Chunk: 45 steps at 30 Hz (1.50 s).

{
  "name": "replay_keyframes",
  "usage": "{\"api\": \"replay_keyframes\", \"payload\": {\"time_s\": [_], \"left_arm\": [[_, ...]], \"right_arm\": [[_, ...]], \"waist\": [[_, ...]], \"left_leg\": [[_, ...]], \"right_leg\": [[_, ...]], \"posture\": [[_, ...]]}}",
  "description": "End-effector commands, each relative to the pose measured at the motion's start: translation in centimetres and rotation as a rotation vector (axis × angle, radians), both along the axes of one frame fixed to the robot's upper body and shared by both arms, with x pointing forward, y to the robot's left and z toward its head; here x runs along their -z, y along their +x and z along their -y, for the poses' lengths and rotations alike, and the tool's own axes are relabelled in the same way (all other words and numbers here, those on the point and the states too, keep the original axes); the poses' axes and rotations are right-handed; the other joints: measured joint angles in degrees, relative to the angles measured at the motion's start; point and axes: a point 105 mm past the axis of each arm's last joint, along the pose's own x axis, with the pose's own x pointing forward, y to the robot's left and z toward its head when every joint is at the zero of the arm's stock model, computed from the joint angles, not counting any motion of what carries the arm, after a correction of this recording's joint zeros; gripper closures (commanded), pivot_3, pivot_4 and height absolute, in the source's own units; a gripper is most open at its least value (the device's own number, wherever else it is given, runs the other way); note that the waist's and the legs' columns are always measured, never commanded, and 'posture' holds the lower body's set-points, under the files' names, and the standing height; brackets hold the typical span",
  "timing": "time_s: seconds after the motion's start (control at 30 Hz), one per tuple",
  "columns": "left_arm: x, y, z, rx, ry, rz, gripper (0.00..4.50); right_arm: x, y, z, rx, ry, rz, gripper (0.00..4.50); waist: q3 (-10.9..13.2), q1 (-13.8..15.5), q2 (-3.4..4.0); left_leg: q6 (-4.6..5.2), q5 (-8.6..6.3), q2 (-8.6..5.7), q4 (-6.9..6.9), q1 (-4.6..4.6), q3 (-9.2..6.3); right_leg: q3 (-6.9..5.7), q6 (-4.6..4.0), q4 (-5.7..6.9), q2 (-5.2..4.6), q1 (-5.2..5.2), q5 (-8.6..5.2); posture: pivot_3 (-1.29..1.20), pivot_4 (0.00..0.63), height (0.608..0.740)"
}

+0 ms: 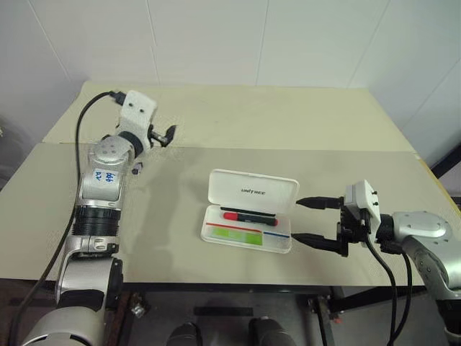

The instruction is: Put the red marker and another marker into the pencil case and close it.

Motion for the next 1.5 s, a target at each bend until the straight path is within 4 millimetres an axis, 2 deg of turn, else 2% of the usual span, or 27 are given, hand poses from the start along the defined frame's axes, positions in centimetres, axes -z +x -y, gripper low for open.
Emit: {"api": "replay_keyframes", "payload": {"time_s": [0.03, 0.27, 0.47, 0.8, 0.83, 0.9, 1.2, 1.23, 1.4, 1.5], "left_arm": [[-0.4, 0.3, -2.8, -0.137, -0.050, 0.050, 0.02], [4.5, 0.8, -5.6, -0.200, -0.228, -0.130, 0.02], [7.3, 0.9, -6.0, -0.153, -0.309, -0.239, 0.02], [10.2, 0.5, -6.5, -0.148, -0.363, -0.382, 0.02], [10.3, 0.5, -6.6, -0.150, -0.367, -0.382, 0.41], [10.3, 0.5, -6.7, -0.153, -0.364, -0.371, 0.89], [9.9, 0.7, -6.3, -0.112, -0.331, -0.353, 3.92], [9.8, 0.7, -6.2, -0.108, -0.329, -0.351, 4.14], [8.9, 0.9, -5.8, -0.080, -0.301, -0.333, 4.14], [7.2, 1.3, -4.7, -0.018, -0.257, -0.292, 4.14]], "right_arm": [[-0.8, 0.1, -0.2, -0.021, 0.007, 0.046, 0.00], [-0.7, -0.1, -0.2, -0.015, 0.007, 0.049, 0.00], [-0.7, -0.1, -0.1, -0.007, 0.009, 0.050, 0.00], [-0.7, -0.1, 0.0, 0.003, 0.006, 0.054, 0.00], [-0.7, -0.1, 0.0, 0.004, 0.005, 0.054, 0.00], [-0.7, 0.0, 0.0, 0.006, 0.005, 0.055, 0.00], [-0.8, 0.1, 0.1, 0.010, 0.002, 0.061, 0.00], [-0.8, 0.1, 0.1, 0.011, 0.002, 0.062, 0.00], [-0.9, 0.1, 0.2, 0.017, 0.003, 0.066, 0.00], [-1.0, 0.1, 0.3, 0.022, 0.003, 0.068, 0.00]], "waist": [[0.0, 0.1, 0.00], [0.0, 0.0, 0.00], [0.0, 0.0, 0.00], [0.0, 0.0, -0.01], [0.0, 0.0, -0.01], [0.0, 0.0, -0.01], [0.0, 0.0, -0.01], [0.0, 0.0, -0.01], [0.0, 0.0, -0.01], [0.0, 0.0, -0.01]], "left_leg": [[-0.01, -0.01, 0.00, -0.01, 0.00, 0.01], [-0.02, -0.01, 0.00, -0.01, 0.01, 0.04], [-0.03, -0.01, 0.00, -0.01, 0.01, 0.05], [-0.05, -0.02, 0.00, -0.03, 0.01, 0.07], [-0.05, -0.02, 0.00, -0.03, 0.01, 0.07], [-0.05, -0.02, 0.00, -0.02, 0.02, 0.07], [-0.05, -0.02, 0.00, -0.01, 0.03, 0.07], [-0.05, -0.02, 0.00, -0.02, 0.02, 0.07], [-0.05, -0.02, 0.00, -0.02, 0.01, 0.07], [-0.05, -0.02, 0.00, -0.02, 0.01, 0.07]], "right_leg": [[0.00, 0.00, -0.01, 0.00, 0.00, 0.00], [-0.02, 0.00, 0.00, 0.00, -0.01, 0.00], [-0.03, 0.00, 0.02, 0.00, -0.01, 0.00], [-0.04, -0.01, -0.02, 0.01, -0.02, 0.00], [-0.04, -0.01, -0.01, 0.01, -0.02, 0.00], [-0.03, -0.01, 0.00, 0.01, -0.02, 0.00], [-0.04, -0.01, 0.01, 0.01, -0.01, 0.00], [-0.03, -0.01, 0.01, 0.01, -0.01, 0.00], [-0.04, -0.01, -0.01, 0.01, -0.01, 0.00], [-0.04, -0.01, 0.00, 0.01, -0.01, 0.00]], "posture": [[0.00, 0.150, 0.740], [0.00, 0.150, 0.740], [0.00, 0.150, 0.740], [0.00, 0.150, 0.740], [0.00, 0.150, 0.740], [0.00, 0.150, 0.740], [0.00, 0.150, 0.740], [0.00, 0.150, 0.740], [0.00, 0.150, 0.740], [0.00, 0.150, 0.740]]}}
